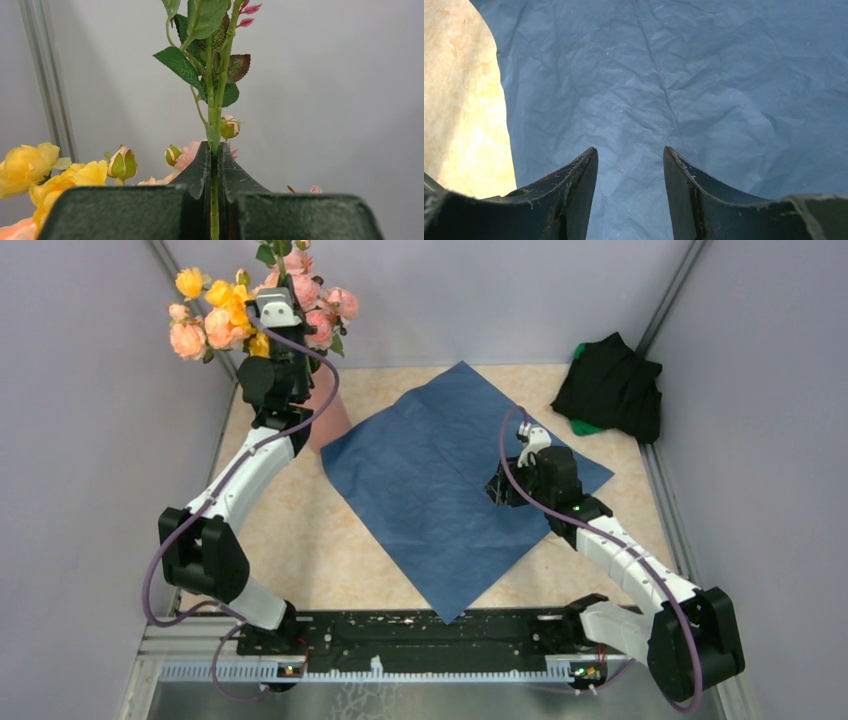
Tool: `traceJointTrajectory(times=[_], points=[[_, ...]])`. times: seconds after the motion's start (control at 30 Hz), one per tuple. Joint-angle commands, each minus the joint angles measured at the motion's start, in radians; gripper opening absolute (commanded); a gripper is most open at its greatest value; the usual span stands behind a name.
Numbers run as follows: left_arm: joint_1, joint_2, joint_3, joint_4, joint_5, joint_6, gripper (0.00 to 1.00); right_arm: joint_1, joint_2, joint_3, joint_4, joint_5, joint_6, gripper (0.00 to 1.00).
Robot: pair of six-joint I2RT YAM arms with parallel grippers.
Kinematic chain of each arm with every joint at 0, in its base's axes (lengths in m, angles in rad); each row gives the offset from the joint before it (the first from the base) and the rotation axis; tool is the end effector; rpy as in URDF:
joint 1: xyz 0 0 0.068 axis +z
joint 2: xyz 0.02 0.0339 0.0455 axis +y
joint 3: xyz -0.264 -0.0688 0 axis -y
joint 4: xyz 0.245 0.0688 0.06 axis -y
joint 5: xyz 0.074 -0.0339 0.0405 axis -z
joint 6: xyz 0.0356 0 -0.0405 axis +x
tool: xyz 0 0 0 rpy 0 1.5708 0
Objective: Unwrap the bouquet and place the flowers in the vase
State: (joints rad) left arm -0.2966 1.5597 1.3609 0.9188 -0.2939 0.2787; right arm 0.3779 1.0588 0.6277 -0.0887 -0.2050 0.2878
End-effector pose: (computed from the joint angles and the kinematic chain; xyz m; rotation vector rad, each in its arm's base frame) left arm 0.3381 -0.0925 0.4592 -0.0250 0.8879 0.1083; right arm 0.2137 0.0926 0.2417 -0.2233 2.1268 0.6120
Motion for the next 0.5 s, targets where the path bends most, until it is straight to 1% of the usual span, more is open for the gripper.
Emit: traceJointTrajectory(times=[0.0, 0.2, 0.37, 0.47], points=[[0.005, 0.002, 0.05, 0.026, 0.038, -0.012, 0.0, 0.004, -0.01, -0.001, 0.031, 0.009, -0.014, 0.51], [0.005, -0.012, 0.069, 0.02, 0.05, -0.014, 0.0, 0.004, -0.006, -0.002, 0.036, 0.007, -0.015, 0.51], [0.006, 0.01, 0.083, 0.019, 0.036, 0.014, 0.0, 0.004, 0.003, -0.001, 0.037, 0.007, -0.015, 0.51], [0.007, 0.023, 0.067, 0.024, 0.034, 0.004, 0.0, 0.004, 0.012, 0.002, 0.037, 0.008, -0.016, 0.51]])
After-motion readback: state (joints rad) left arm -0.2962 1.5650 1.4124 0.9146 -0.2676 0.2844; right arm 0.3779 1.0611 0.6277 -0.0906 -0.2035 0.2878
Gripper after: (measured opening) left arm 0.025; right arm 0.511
